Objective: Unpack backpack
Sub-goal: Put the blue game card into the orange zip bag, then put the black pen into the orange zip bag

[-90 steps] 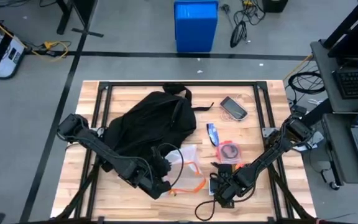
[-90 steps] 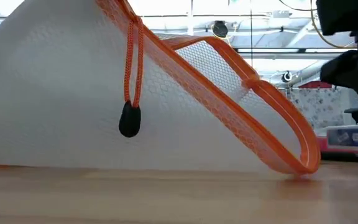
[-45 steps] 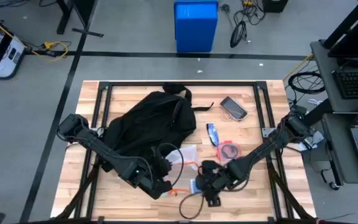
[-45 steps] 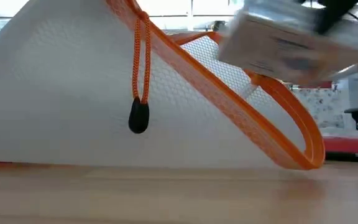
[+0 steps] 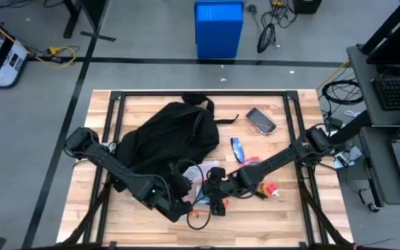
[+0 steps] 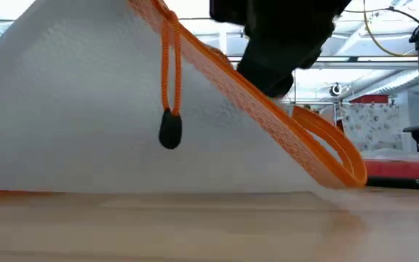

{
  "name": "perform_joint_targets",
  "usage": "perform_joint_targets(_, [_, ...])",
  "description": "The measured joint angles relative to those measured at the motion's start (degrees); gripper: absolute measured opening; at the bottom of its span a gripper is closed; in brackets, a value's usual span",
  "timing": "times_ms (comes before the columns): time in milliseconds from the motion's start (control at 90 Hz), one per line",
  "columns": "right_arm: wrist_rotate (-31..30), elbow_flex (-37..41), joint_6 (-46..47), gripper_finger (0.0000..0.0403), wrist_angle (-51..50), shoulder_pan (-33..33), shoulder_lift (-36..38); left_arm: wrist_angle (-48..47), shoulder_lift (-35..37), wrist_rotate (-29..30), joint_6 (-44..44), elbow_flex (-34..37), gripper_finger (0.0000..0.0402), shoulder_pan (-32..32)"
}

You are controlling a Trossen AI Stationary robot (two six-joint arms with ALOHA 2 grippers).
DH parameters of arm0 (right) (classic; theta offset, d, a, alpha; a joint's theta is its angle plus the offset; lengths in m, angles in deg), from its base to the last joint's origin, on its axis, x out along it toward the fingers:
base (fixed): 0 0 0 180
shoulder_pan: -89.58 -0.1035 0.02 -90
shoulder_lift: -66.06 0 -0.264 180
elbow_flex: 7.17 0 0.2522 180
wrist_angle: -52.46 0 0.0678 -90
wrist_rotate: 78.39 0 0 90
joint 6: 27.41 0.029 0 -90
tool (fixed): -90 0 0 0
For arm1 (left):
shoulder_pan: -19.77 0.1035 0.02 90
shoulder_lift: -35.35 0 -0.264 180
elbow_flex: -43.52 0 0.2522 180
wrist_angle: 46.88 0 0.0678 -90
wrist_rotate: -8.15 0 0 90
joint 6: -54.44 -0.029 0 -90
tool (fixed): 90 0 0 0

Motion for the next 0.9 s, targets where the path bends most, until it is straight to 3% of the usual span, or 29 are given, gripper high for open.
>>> perform_joint_targets(156, [0.0,0.0,-0.4,0.0335,4.0,0.0,-1.8,0.6,0.0,0.0,0.0,0.0,0.0000,0.0])
perform_joint_targets(367, [0.0,-0.8,-1.7,0.0338,1.3,-0.9,-0.2,1.0,0.0,0.0,0.0,0.0,0.0000,0.0])
perform_joint_targets(578, [0.0,-9.4,-1.1,0.0338,-21.1,-5.0,4.1,1.0,0.0,-0.2,0.1,0.0,0.0000,0.0])
perform_joint_targets(744, [-3.1,-10.6,10.4,0.0338,-38.5,-9.6,7.0,1.0,0.0,-0.2,0.1,0.0,0.0000,0.0])
perform_joint_targets(900, [-7.7,-8.2,22.1,0.0338,-47.6,-13.7,7.2,1.0,0.0,-0.3,0.1,0.0,0.0000,0.0])
